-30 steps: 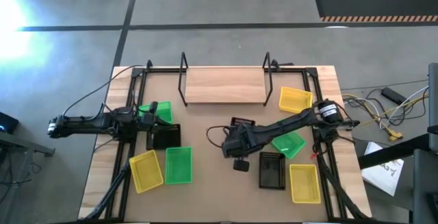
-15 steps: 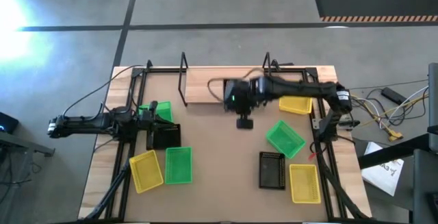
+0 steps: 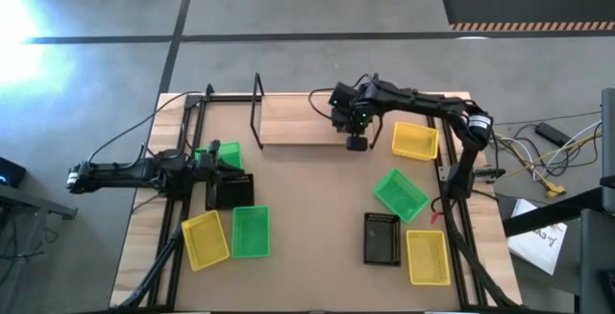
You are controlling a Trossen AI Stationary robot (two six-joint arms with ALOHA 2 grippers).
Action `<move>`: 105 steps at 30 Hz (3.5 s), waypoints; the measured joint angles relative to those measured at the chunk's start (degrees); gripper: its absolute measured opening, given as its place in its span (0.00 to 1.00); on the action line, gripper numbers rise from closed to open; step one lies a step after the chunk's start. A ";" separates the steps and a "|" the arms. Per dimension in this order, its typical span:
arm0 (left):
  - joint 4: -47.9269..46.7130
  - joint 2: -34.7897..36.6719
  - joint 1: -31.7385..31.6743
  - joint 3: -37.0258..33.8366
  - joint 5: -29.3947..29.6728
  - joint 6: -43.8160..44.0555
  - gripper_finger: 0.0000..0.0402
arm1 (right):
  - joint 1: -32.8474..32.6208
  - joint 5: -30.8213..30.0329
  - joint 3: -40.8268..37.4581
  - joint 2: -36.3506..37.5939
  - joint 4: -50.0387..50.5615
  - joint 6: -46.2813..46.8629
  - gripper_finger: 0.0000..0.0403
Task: Stack baskets on shelf by color
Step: Put the middle black bin on the shelf, then put the bottom left green bin on the shelf
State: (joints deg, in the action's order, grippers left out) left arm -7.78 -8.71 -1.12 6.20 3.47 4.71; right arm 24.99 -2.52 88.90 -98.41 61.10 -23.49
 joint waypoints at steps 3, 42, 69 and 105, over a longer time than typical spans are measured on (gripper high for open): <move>0.03 0.00 0.01 0.00 0.30 0.00 0.00 | 0.40 0.01 -1.92 0.00 0.11 -0.02 0.02; 0.08 0.00 0.01 0.04 0.26 0.98 0.00 | -32.52 -3.37 -7.54 14.82 1.45 50.89 0.32; -10.23 -28.02 2.81 20.43 -10.58 17.45 0.00 | -55.85 -9.75 -17.40 13.78 3.35 85.46 0.44; -32.91 -86.14 38.64 60.91 -7.62 54.72 0.46 | -56.74 -22.11 -45.20 35.41 -13.00 68.34 0.44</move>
State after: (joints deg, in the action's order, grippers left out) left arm -40.70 -94.85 37.52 67.10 -4.15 59.43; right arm -31.75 -24.63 43.70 -63.00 48.10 44.85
